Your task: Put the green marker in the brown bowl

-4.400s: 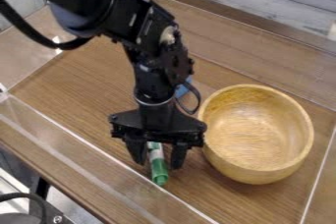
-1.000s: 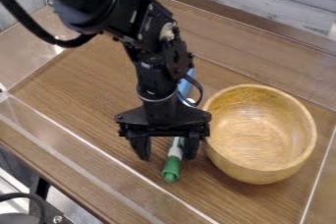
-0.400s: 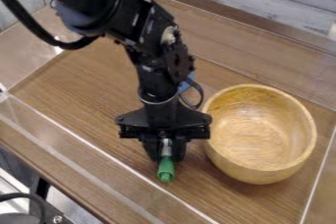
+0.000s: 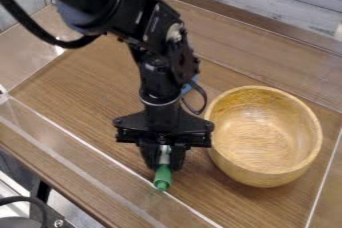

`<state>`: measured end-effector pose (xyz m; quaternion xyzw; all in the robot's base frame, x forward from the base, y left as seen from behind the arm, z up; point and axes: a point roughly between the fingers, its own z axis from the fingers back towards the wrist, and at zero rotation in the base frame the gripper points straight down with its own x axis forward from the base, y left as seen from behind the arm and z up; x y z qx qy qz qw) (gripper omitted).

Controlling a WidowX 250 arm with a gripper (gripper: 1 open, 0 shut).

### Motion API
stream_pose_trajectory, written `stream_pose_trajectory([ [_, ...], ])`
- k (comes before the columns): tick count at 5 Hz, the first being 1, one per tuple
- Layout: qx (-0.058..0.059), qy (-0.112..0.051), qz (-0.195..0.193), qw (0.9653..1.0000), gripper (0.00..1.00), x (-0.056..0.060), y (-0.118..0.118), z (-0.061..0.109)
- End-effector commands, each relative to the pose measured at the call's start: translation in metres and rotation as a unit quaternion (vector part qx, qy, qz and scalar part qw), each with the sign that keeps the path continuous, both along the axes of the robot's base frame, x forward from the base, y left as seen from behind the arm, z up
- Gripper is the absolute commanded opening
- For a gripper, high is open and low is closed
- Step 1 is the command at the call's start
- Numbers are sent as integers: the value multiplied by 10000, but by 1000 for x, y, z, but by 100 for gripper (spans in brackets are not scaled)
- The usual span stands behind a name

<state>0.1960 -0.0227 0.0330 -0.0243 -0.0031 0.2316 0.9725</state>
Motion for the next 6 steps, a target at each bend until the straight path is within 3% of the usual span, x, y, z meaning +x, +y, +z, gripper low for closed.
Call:
stream_pose_trajectory([
  [1, -35, -306, -60, 9995, 0, 13, -3, 17],
  [6, -159, -314, -84, 9993, 0, 15, -13, 32],
])
